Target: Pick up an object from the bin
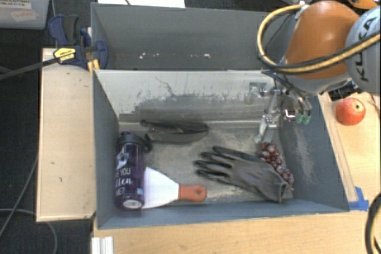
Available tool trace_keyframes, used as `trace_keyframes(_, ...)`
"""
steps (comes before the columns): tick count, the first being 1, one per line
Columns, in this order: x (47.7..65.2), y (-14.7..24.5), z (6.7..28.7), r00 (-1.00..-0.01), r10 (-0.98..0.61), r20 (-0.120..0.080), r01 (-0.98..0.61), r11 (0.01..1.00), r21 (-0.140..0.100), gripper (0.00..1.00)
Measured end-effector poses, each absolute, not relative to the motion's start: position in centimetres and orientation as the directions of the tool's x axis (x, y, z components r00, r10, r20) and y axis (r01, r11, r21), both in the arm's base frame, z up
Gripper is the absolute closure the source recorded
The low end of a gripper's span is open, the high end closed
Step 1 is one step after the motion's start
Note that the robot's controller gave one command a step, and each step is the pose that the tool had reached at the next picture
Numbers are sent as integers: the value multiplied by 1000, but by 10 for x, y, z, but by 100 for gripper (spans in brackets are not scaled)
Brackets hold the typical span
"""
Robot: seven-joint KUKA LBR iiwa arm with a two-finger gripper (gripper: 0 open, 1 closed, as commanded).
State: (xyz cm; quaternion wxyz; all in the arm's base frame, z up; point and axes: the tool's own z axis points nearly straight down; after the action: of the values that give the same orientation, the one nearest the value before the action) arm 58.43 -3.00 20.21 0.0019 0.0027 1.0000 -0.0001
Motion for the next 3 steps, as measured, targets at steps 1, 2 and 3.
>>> trace_keyframes(1,584,-30,202,-1000,5,-4,5,1000,0,0)
trace_keyframes(2,585,-41,206,-1000,26,-11,26,1000,0,0)
trace_keyframes(3,585,-45,207,-999,39,-11,39,999,2,0)
